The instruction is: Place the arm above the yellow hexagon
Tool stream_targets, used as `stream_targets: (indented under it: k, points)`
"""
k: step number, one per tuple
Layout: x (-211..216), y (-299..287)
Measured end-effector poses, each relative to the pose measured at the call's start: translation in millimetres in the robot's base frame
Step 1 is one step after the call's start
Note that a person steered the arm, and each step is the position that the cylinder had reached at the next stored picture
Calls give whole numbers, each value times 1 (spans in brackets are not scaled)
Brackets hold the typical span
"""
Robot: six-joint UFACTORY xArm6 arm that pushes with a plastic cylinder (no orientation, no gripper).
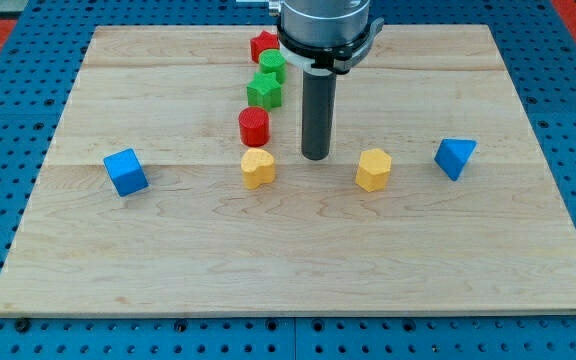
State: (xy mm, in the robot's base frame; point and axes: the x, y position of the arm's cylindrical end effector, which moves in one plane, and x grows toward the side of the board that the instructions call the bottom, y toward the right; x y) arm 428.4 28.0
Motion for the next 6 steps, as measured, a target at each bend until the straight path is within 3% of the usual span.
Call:
stream_targets:
  k: [6]
  points:
    - [-11,30]
